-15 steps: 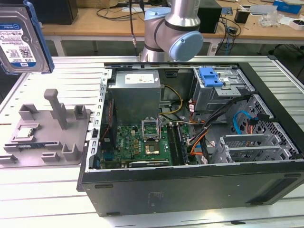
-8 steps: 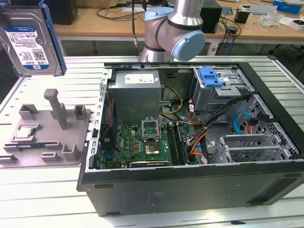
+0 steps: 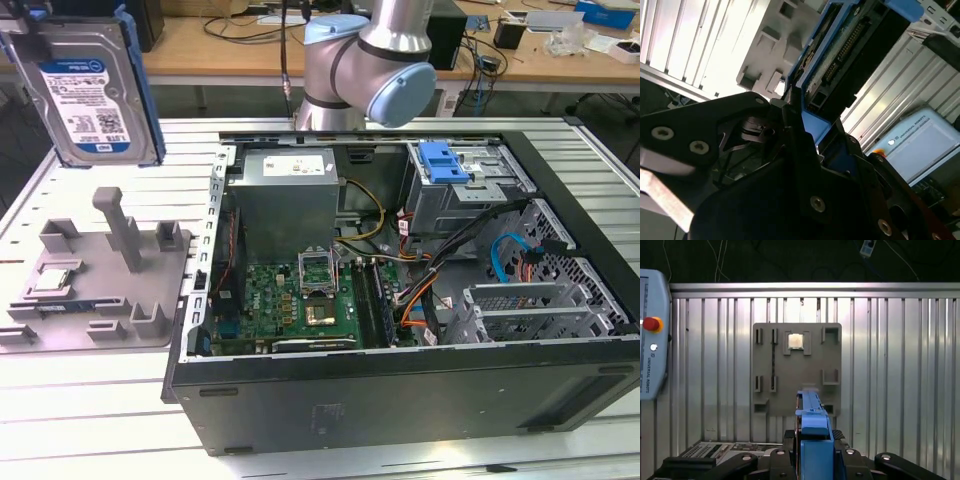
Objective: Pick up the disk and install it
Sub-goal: 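Pick up the disk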
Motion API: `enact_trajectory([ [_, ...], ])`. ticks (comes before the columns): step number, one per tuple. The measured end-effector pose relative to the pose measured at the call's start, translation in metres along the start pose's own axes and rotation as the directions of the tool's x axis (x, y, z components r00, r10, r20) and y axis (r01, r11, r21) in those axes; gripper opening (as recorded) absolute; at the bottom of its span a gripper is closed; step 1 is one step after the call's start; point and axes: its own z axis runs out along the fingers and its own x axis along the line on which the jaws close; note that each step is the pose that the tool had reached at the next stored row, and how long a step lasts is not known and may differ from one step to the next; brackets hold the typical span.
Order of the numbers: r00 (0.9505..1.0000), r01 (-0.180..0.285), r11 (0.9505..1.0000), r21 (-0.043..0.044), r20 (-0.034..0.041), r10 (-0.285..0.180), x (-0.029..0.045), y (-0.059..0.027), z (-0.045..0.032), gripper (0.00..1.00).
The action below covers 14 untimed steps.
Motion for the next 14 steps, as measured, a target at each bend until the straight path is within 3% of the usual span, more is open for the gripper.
enact_trajectory([
  [1,1.0000,0.000,1.0000,-0.0001,0.0000,0.000,0.0029,-0.0062,-0.0003,0.37],
  [5,1.0000,0.000,1.0000,-0.0010,0.0000,0.000,0.0207,-0.0441,-0.0022,0.37],
  [11,1.0000,0.000,1.0000,-0.0041,0.0000,0.000,0.0380,-0.0805,-0.0046,0.37],
  [14,1.0000,0.001,0.9999,-0.0111,0.0001,-0.001,0.0537,-0.1160,-0.0068,0.37],
])
